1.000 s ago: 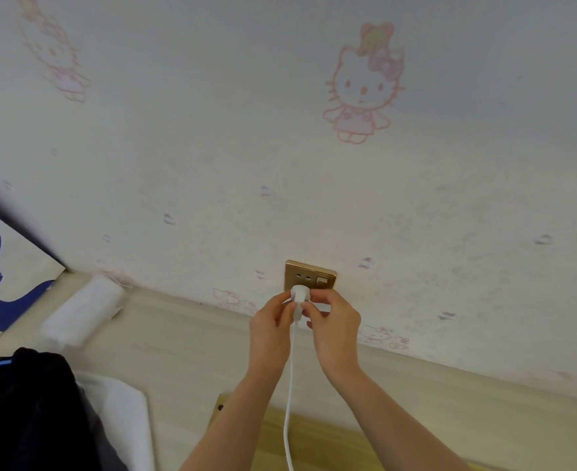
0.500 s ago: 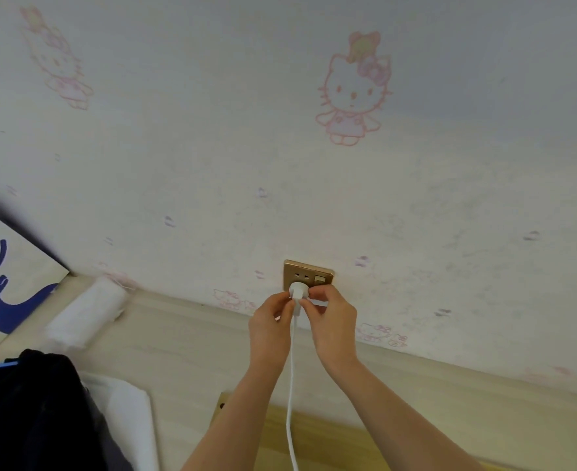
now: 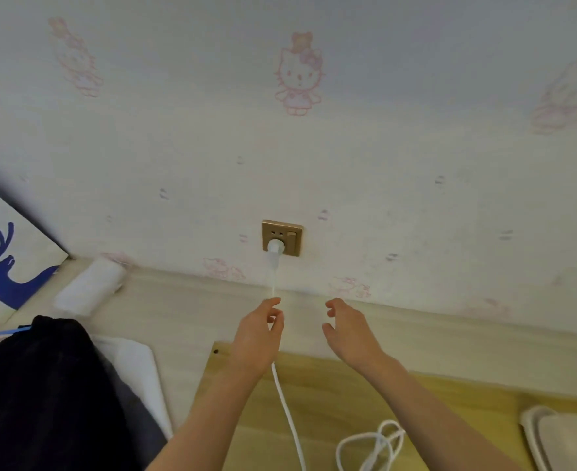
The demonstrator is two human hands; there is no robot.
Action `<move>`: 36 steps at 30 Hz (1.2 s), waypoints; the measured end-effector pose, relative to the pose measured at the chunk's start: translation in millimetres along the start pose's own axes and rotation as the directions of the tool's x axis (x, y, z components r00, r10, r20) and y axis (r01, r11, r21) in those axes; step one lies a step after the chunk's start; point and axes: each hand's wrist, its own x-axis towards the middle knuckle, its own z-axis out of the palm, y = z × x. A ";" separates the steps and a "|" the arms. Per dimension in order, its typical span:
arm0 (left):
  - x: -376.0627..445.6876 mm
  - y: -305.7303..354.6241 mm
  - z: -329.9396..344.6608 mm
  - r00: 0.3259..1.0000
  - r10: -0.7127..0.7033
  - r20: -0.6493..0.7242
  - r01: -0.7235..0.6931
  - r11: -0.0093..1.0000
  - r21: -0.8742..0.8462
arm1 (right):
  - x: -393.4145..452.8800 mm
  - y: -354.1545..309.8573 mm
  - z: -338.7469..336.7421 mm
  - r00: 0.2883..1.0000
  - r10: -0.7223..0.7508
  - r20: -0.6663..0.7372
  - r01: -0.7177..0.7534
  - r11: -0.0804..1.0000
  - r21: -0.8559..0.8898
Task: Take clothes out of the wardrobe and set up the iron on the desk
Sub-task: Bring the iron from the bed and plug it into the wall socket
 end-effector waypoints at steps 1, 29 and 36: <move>-9.8 -1.7 3.1 0.999 0.015 0.036 -0.017 0.999 0.032 | -11.0 6.5 -0.3 1.000 0.014 0.006 -0.014 1.000 -0.021; -291.1 15.9 148.5 0.406 0.625 0.666 -0.867 0.494 0.064 | -412.4 185.4 50.8 0.818 0.543 -0.189 -0.554 0.833 -0.005; -421.6 23.8 188.9 0.262 0.608 0.749 -0.942 0.330 0.062 | -562.5 227.5 81.9 0.713 0.642 -0.281 -0.650 0.756 0.076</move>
